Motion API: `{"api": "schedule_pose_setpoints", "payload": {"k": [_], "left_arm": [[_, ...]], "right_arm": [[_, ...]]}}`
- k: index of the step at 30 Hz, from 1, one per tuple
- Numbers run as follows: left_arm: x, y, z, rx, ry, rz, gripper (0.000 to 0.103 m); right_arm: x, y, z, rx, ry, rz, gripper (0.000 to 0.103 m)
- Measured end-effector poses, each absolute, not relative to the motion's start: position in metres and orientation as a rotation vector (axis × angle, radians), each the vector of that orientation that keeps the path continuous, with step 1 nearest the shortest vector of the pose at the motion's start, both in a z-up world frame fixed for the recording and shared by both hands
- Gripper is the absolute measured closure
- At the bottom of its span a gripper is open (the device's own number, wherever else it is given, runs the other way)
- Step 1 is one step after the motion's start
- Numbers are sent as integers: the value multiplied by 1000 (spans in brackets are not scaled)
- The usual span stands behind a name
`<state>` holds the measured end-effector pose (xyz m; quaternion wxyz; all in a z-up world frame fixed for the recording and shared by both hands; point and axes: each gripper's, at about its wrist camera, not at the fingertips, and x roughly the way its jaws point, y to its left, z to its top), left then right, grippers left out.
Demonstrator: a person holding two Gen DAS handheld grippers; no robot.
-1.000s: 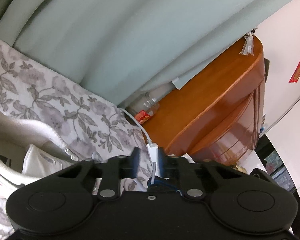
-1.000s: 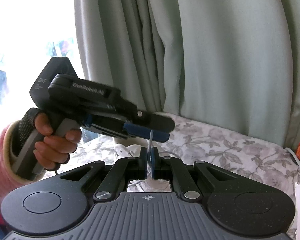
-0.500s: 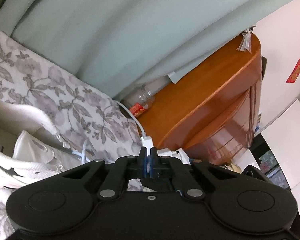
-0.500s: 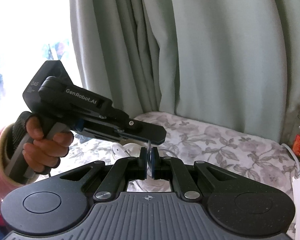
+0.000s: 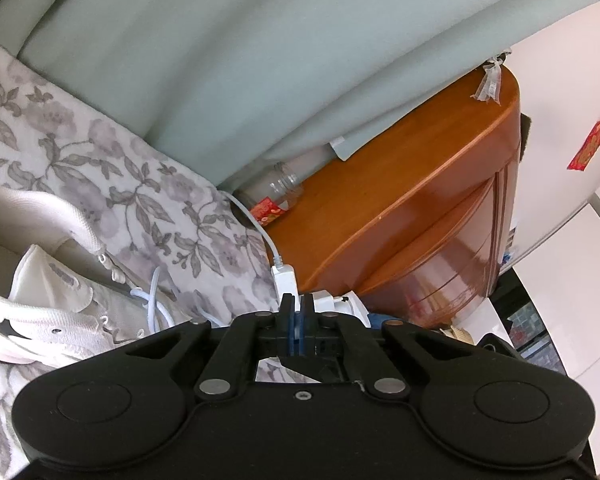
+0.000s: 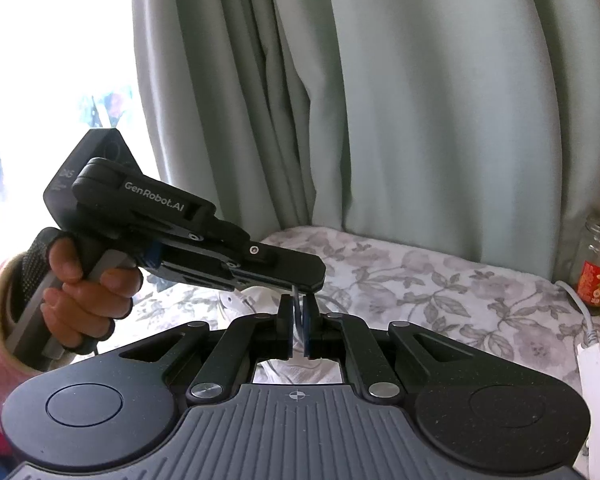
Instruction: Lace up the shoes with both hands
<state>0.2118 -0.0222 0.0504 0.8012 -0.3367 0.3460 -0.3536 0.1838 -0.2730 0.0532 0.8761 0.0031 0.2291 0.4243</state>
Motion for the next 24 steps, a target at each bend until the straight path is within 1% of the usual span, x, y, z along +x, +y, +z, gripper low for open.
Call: {"api": "schedule_pose_setpoints", "payload": {"k": [5, 6, 8, 9, 10, 16, 21, 23, 24], "left_arm": [[214, -17, 48, -755, 747, -744, 103], [214, -16, 47, -765, 748, -741, 103], [215, -13, 47, -782, 750, -736, 103], [216, -11, 46, -793, 753, -732, 103], [217, -10, 45, -803, 756, -728, 103], [223, -3, 36, -931, 789, -739, 103], [225, 1, 33, -986, 800, -743, 103], [226, 1, 32, -1000, 804, -745, 103], [226, 2, 31, -1009, 807, -746, 103]], "right_arm": [[180, -273, 54, 5, 470, 880, 98], [180, -274, 54, 8, 468, 880, 94], [179, -274, 53, 15, 466, 884, 93], [179, -274, 52, 17, 463, 884, 90], [179, -274, 52, 19, 461, 885, 89], [175, -273, 51, 23, 435, 879, 89], [174, -272, 48, 36, 411, 877, 89], [174, -271, 48, 38, 411, 877, 92], [174, -271, 48, 39, 402, 872, 95]]}}
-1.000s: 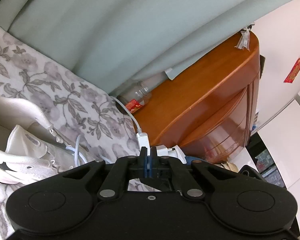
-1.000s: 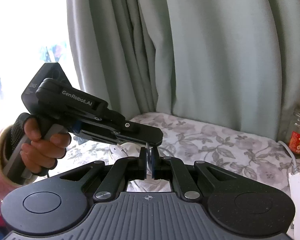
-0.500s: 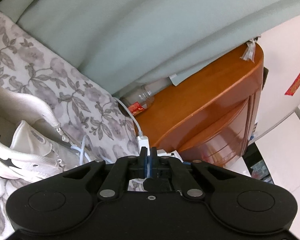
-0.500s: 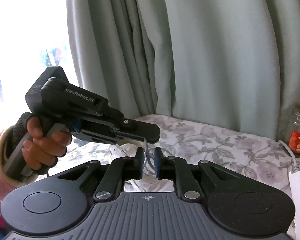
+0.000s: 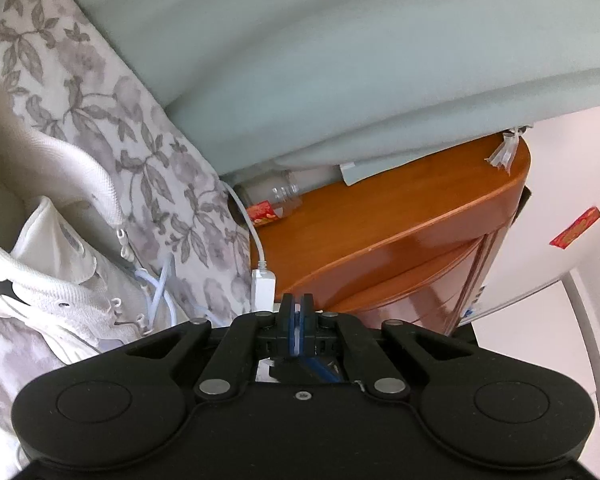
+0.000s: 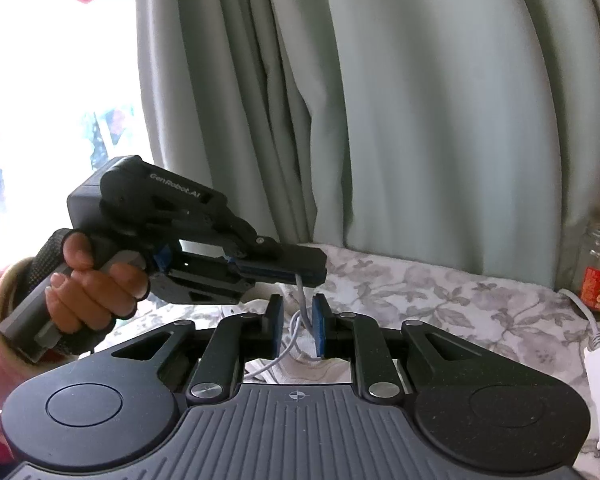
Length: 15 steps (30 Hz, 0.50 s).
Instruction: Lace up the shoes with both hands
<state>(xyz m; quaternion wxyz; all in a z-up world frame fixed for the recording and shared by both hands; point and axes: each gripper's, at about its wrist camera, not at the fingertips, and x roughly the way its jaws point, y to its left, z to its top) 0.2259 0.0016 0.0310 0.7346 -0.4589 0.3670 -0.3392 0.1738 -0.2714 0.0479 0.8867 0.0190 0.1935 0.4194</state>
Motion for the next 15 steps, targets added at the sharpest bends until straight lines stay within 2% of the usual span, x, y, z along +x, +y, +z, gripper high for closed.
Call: {"api": "schedule_pose_setpoints", "payload": {"k": [4, 15], "left_arm": [[228, 5, 26, -1064, 816, -752, 103], [233, 14, 16, -1124, 819, -754, 103]], "right_arm": [[173, -273, 49, 58, 381, 874, 100], [177, -282, 45, 137, 369, 867, 101]]}}
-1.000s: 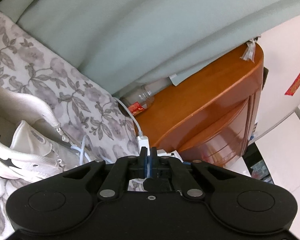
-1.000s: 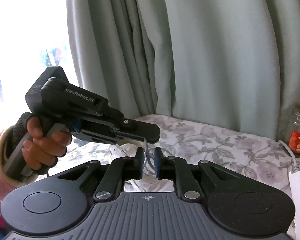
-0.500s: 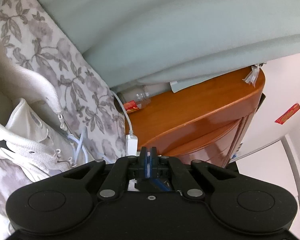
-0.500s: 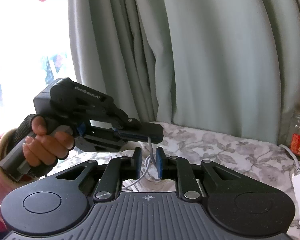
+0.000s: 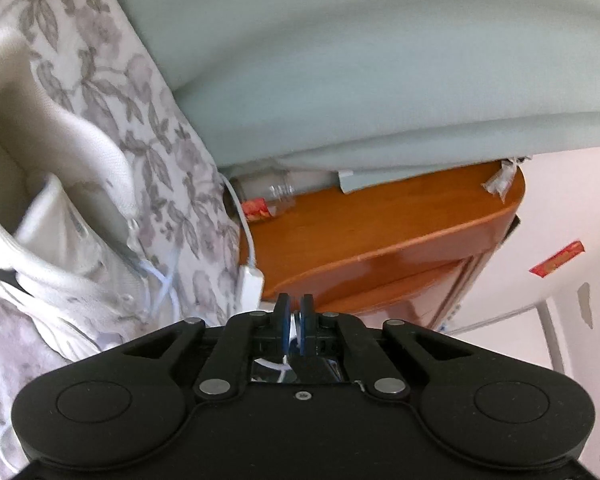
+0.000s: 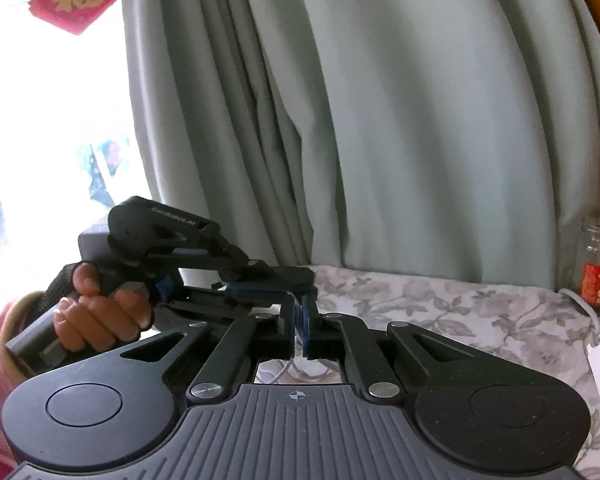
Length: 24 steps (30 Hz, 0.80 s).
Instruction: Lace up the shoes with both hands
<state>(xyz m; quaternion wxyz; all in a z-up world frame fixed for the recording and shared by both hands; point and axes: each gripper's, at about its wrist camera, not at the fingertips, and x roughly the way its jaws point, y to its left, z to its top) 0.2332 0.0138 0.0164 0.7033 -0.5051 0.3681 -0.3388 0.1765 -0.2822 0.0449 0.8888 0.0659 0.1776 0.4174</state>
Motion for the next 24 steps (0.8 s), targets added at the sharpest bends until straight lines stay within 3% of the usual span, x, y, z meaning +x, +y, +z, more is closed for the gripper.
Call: {"api": "schedule_pose_setpoints", "payload": {"k": [5, 9, 17, 24], "left_arm": [[230, 29, 30, -1035, 750, -729, 99], [226, 30, 37, -887, 757, -676, 85], [232, 20, 40, -751, 748, -604, 85], [250, -11, 55, -469, 773, -519, 77]], "right_arm": [[180, -291, 43, 157, 376, 848, 101], [185, -298, 39, 190, 386, 827, 101], [191, -305, 33, 215, 410, 814, 101], [192, -309, 28, 228, 407, 812, 101]]}}
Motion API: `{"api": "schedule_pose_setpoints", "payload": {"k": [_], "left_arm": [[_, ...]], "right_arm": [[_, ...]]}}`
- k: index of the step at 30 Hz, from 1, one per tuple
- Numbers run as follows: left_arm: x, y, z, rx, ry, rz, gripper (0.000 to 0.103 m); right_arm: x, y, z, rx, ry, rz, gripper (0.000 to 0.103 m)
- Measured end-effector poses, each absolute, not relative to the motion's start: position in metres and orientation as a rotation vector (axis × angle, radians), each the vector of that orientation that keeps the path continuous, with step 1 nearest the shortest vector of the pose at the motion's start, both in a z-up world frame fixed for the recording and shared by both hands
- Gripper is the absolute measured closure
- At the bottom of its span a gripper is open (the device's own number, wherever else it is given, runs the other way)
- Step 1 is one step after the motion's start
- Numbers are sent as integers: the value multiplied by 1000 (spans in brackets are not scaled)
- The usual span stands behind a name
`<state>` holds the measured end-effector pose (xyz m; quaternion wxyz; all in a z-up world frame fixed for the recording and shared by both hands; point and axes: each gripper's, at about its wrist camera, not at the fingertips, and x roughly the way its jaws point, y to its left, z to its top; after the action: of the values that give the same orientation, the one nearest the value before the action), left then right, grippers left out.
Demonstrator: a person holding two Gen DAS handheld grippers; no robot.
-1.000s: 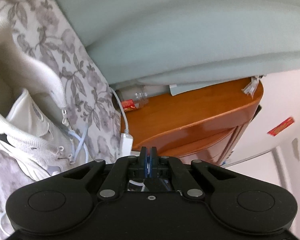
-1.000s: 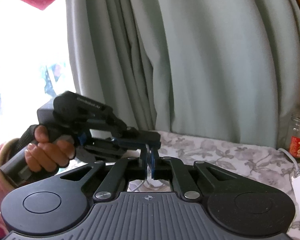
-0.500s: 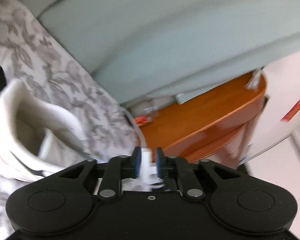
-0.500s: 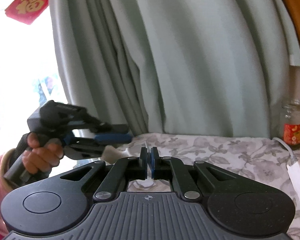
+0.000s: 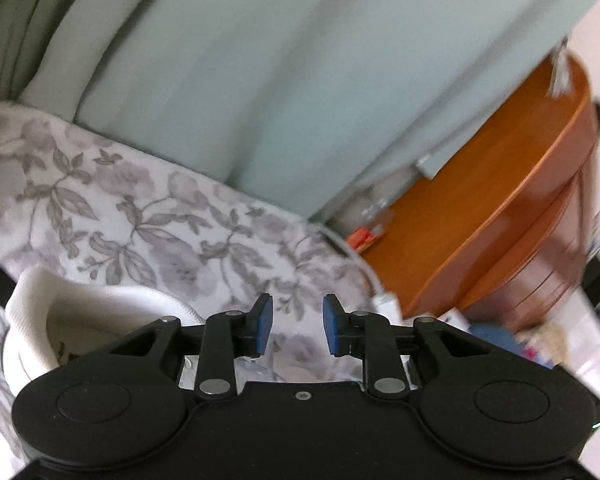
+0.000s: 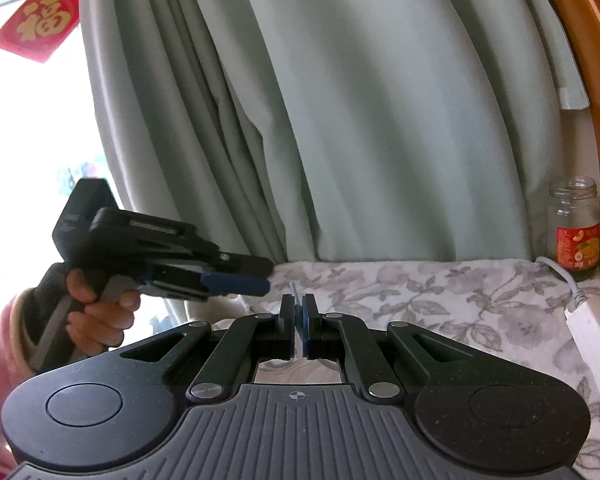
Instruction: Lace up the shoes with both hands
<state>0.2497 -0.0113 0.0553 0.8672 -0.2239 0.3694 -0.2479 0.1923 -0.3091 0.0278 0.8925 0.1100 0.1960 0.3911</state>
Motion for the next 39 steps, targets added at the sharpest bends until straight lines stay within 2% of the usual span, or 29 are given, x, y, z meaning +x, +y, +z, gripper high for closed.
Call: {"api": "schedule_pose_setpoints", "payload": {"k": [6, 14, 16, 24, 29, 30, 31, 34, 36, 39], "left_arm": [[251, -30, 51, -309, 815, -471, 76], [226, -39, 42, -309, 837, -554, 76], [220, -38, 43, -311, 829, -568, 73], [215, -44, 46, -266, 780, -596, 70], [217, -50, 45, -255, 774, -612, 71], [216, -51, 45, -251, 768, -614, 72], [215, -52, 45, -254, 761, -628, 80], [213, -57, 43, -262, 751, -653, 95], [211, -61, 43, -250, 734, -667, 99], [208, -68, 43, -248, 728, -722, 100]], "right_arm": [[196, -315, 26, 245, 410, 807, 101], [200, -315, 23, 253, 423, 816, 101], [202, -314, 22, 246, 427, 825, 101], [214, -312, 22, 232, 428, 833, 101], [214, -318, 22, 249, 415, 813, 101], [214, -320, 22, 252, 413, 807, 101], [213, -322, 22, 256, 412, 801, 101], [211, -329, 23, 268, 406, 780, 101], [210, -333, 24, 276, 402, 770, 101], [208, -338, 26, 277, 396, 757, 101]]}}
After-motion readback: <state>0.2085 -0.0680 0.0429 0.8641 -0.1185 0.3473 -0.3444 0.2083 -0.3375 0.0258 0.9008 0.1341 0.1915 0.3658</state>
